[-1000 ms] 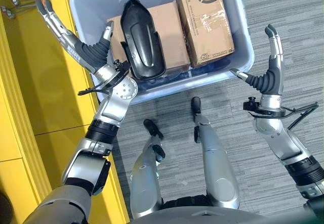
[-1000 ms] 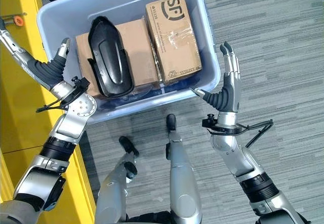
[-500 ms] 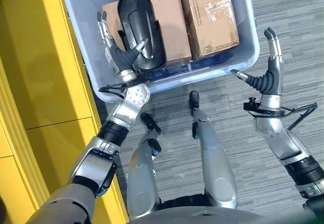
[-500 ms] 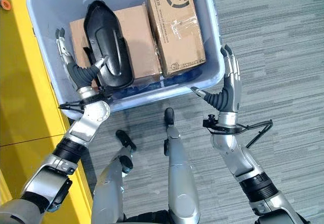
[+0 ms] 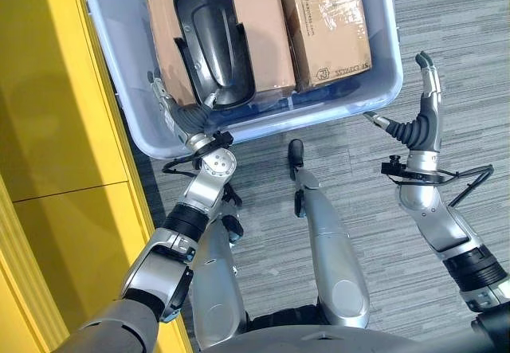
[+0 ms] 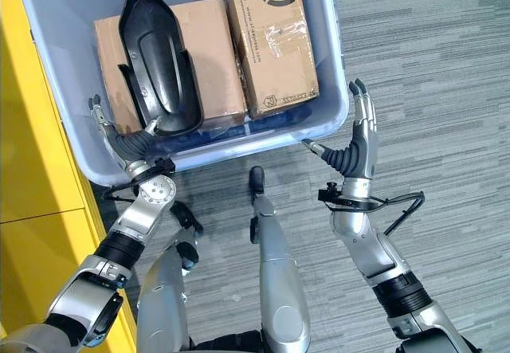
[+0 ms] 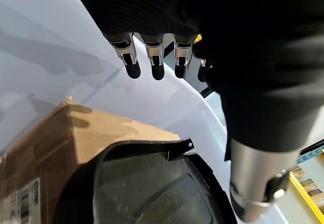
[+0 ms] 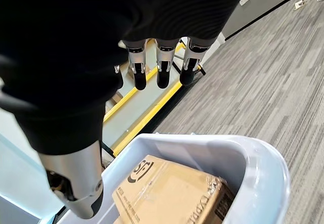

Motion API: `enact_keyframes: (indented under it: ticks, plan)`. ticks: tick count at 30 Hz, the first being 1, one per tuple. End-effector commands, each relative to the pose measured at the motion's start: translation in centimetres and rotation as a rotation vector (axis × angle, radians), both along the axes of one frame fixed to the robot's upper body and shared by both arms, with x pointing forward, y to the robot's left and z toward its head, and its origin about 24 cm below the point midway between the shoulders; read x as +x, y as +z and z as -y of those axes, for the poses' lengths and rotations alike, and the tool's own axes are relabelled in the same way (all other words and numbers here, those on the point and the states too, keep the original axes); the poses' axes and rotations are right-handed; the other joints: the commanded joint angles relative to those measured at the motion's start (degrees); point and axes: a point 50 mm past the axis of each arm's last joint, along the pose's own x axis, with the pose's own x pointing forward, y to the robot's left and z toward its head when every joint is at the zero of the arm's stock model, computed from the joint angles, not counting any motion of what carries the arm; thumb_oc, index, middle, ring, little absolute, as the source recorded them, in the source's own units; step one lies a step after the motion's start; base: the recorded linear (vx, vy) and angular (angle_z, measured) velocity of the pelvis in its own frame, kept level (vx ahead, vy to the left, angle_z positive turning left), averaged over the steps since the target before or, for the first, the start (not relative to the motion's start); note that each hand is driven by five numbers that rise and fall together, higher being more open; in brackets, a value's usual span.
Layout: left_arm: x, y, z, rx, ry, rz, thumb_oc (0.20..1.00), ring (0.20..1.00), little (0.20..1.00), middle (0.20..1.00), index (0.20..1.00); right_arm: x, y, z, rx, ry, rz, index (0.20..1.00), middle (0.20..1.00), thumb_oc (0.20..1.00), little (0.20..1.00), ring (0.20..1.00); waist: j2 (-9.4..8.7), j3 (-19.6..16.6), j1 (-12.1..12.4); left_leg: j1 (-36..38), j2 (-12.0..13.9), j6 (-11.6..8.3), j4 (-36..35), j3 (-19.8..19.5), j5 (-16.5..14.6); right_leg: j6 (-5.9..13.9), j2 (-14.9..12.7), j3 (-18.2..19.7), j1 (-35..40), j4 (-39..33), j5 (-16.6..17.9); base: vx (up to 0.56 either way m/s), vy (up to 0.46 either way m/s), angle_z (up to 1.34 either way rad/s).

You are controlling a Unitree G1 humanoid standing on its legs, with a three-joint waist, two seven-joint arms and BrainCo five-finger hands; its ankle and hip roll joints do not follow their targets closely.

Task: Move parts from the plastic box to the shelf.

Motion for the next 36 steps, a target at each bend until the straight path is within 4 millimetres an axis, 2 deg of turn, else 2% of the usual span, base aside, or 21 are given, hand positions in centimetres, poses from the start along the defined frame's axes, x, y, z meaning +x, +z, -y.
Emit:
enact_keyframes:
  ticks: [1,5,11,14,19,27,29,32,36]
  plan:
    - [0.1,0.2,-1.5,-0.014,0.076,0.014,1.0,1.0,1.0,1.0,1.0,-0.3,1.2,0.4,0.061,-0.009,0.063,1.0,1.0,1.0,1.0,1.0,-1.77,-1.9,0.4,-5.6,1.4,-1.73,6.8,-2.6,-4.9,5.43,-3.6,-3.0,0.0,4.3,-6.6,0.0,0.0,0.0]
    - [0.7,1.2,-1.7,0.002,0.101,0.041,1.0,1.0,1.0,1.0,1.0,0.0,1.5,0.5,0.054,-0.011,0.065,1.0,1.0,1.0,1.0,1.0,-2.08,-1.9,-0.2,-6.8,2.0,-2.03,7.4,-2.3,-4.9,5.17,-3.4,-2.9,-1.1,4.9,-6.8,0.0,0.0,0.0]
    - [1.9,3.8,-2.0,0.039,0.096,0.078,1.0,1.0,1.0,1.0,1.0,0.5,2.0,0.5,0.045,-0.012,0.062,1.0,1.0,1.0,1.0,1.0,-2.3,-1.9,-1.3,-8.3,2.5,-2.21,8.5,-2.1,-5.0,4.72,-3.0,-2.3,-2.9,5.9,-7.0,0.0,0.0,-0.01]
    - [2.7,4.4,-2.1,0.031,0.108,0.034,1.0,1.0,1.0,1.0,1.0,0.7,2.3,0.4,0.044,-0.011,0.063,1.0,1.0,1.0,1.0,1.0,-2.38,-1.9,-1.7,-9.2,2.9,-2.34,9.4,-2.3,-5.2,4.52,-3.1,-2.1,-3.7,6.3,-7.0,0.01,-0.003,-0.04]
    - [3.4,3.9,-2.6,-0.035,0.147,-0.036,1.0,1.0,1.0,1.0,1.0,1.1,2.4,0.4,0.042,-0.006,0.06,1.0,1.0,1.0,1.0,1.0,-2.64,-1.9,-2.5,-10.3,3.4,-2.42,10.6,-2.0,-5.5,4.32,-2.9,-1.9,-4.8,6.9,-7.2,0.01,-0.007,-0.08]
    - [4.2,4.4,-4.0,-0.136,0.205,-0.098,1.0,1.0,1.0,1.0,1.0,1.7,3.0,0.4,0.051,-0.012,0.044,1.0,1.0,1.0,1.0,1.0,-3.2,-1.9,-3.3,-12.2,3.9,-2.8,11.8,-2.2,-5.7,4.04,-2.6,-1.7,-6.7,7.5,-7.1,0.0,-0.021,-0.02]
    - [3.4,3.8,-5.1,-0.226,0.364,-0.053,1.0,1.0,1.0,1.0,1.0,1.7,2.5,0.4,0.059,-0.022,0.036,1.0,1.0,1.0,1.0,1.0,-3.37,-1.9,-3.2,-13.1,3.9,-2.99,11.9,-2.5,-5.7,3.8,-2.5,-1.9,-7.4,7.6,-7.2,-0.01,-0.059,-0.01]
    - [2.9,3.6,-5.4,-0.271,0.439,-0.013,1.0,1.0,1.0,1.0,1.0,1.7,2.4,0.4,0.063,-0.026,0.04,1.0,1.0,1.0,1.0,1.0,-3.51,-1.9,-2.9,-13.4,3.8,-3.13,11.8,-2.9,-5.6,3.76,-2.5,-2.1,-7.5,7.6,-7.3,-0.01,-0.048,0.01]
    - [2.4,3.4,-5.3,-0.2,0.47,0.024,1.0,1.0,1.0,1.0,1.0,1.7,2.2,0.0,0.077,-0.044,0.044,1.0,1.0,1.0,1.0,1.0,-3.75,-1.9,-2.1,-13.9,3.7,-3.13,11.5,-3.4,-5.4,3.74,-2.6,-2.8,-7.4,7.4,-7.3,-0.01,-0.049,0.05]
